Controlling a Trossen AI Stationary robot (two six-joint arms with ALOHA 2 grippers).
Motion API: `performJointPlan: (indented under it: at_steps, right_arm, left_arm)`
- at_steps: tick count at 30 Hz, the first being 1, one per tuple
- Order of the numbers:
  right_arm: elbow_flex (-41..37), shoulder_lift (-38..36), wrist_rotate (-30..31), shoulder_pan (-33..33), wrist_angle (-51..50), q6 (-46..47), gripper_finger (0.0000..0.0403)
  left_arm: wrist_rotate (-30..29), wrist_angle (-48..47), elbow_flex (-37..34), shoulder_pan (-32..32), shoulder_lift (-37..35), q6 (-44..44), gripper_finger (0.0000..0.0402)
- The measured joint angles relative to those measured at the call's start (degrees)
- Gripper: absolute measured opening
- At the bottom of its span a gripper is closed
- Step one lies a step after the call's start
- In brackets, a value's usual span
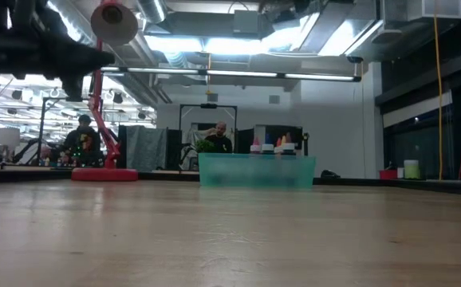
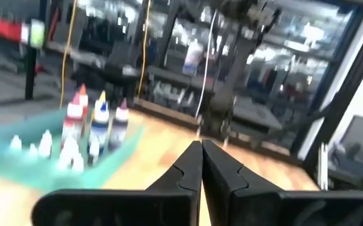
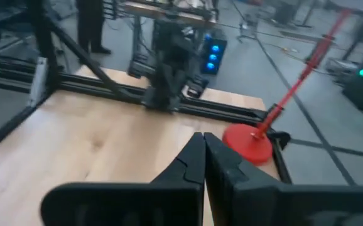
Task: Pick & Place food coloring
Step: Return to Home Position
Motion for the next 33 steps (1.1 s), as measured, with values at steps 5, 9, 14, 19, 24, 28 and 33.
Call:
performJointPlan:
  at_steps: [5,9,14,19,24,28,33]
  right_arm:
    - [-5.0,-0.6,-5.1,1.3,8.7,1.7,0.0003]
    - [-17.4,-3.0,-8.0,2.2,27.5,7.2,0.0004]
    - [-35.0,-11.3,-5.6,4.9,46.2,17.1,0.0003]
    - [-48.0,-27.5,4.1,10.6,49.6,18.0,0.0002]
    - [-58.1,-43.2,5.4,12.8,51.2,18.7,0.0002]
    - [-65.4,-54.3,5.7,12.7,50.9,18.3,0.0002]
    - [-69.2,-66.4,7.0,12.9,43.1,18.5,0.0002]
  left_arm:
    - [3.8,-5.2,0.0,-0.1,0.0,-2.6,0.0012]
    - [6.3,-5.2,0.0,-0.1,0.2,-2.1,0.0009]
    - [6.3,-5.3,0.0,-0.1,0.2,-7.2,0.0006]
    - [6.3,-5.1,0.0,-0.1,0.2,-6.4,0.0010]
    - [6.3,-5.1,0.0,-0.1,0.2,-6.7,0.0009]
    - [6.3,-5.1,0.0,-0.1,0.2,-6.7,0.0006]
    - [6.3,-5.1,0.0,-0.1,0.2,-6.8,0.0010]
